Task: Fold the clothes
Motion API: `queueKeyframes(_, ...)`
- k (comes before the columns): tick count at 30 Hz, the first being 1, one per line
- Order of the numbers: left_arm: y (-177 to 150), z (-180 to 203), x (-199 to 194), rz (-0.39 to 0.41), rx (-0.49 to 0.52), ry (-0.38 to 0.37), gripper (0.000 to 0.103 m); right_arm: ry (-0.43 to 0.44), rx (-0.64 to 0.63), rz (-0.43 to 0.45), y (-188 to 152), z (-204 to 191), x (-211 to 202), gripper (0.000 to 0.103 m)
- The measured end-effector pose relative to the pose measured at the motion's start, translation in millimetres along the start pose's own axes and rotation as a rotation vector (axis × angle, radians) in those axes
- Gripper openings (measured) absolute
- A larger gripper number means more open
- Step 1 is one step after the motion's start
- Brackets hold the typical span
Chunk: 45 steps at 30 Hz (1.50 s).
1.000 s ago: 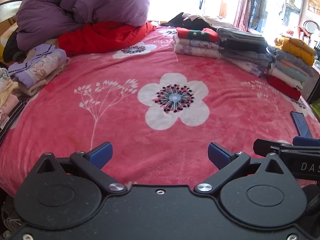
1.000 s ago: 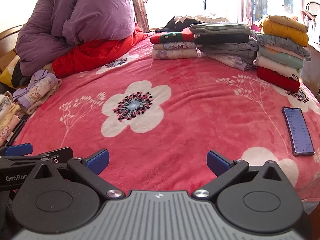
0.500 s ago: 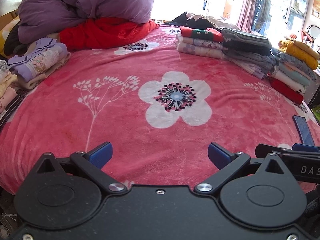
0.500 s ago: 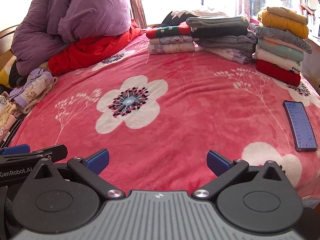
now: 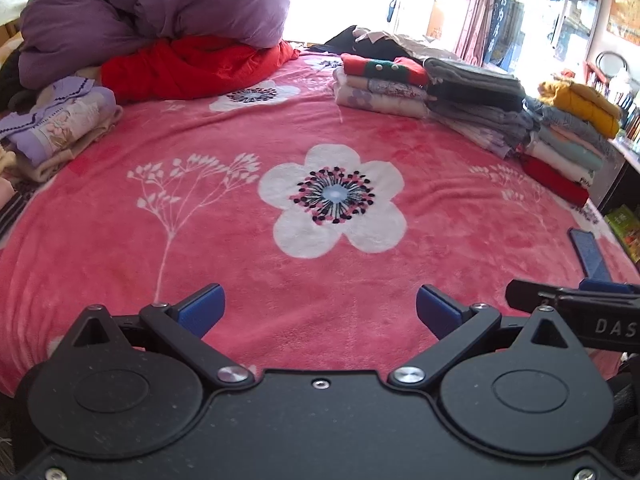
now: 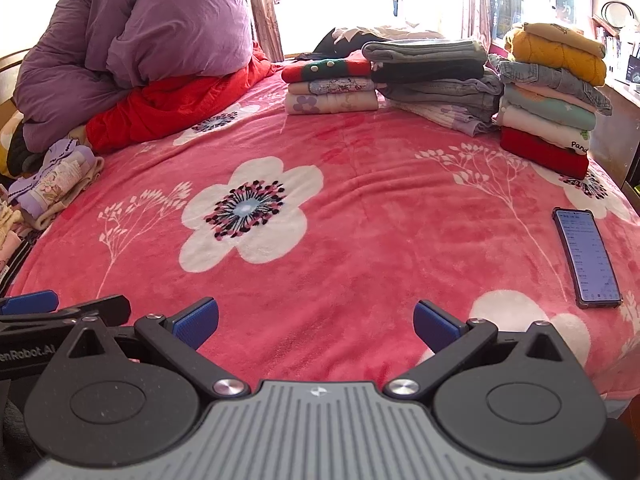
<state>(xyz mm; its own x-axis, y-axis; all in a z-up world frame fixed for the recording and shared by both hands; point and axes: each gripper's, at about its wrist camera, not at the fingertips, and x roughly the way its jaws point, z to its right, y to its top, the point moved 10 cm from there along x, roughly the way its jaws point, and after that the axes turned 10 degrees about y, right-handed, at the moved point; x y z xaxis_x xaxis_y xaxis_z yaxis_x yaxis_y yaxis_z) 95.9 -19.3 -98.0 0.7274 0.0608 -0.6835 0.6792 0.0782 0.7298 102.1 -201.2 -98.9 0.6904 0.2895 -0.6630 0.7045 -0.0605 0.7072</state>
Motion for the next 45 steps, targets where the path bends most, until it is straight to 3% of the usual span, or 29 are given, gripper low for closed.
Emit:
queueKeyframes(4, -2.4, 0.2, 7.5, -0.014, 0.01, 0.023, 0.103, -0.043, -0.016, -0.015, -4.3, 6.2, 5.9, 0.103)
queueKeyframes(16, -14.3, 3.7, 45.0, -0.123, 0.036, 0.042, 0.103, -0.031, 0.031, -0.12, -22.6, 24.2, 44.8, 0.103)
queueKeyframes(24, 21.4, 19.2, 65.4, -0.085, 0.064, 0.031, 0.103, -0.01, 0.036, -0.124, 0.3, 37.0, 65.2, 0.103)
queueKeyframes(29, 68.0, 42.8, 75.7, -0.017, 0.086, -0.037, 0.103, 0.015, 0.02, -0.049, 42.5, 50.1, 68.9, 0.103)
queueKeyframes(40, 165.9, 110.1, 110.3, 0.123, 0.152, -0.142, 0.103, -0.055, -0.021, 0.182, 152.8, 125.1, 90.4, 0.103)
queueKeyframes(45, 198.4, 137.0, 137.5, 0.197, 0.187, -0.137, 0.103, -0.052, -0.016, 0.266, 162.5, 158.0, 115.1, 0.103)
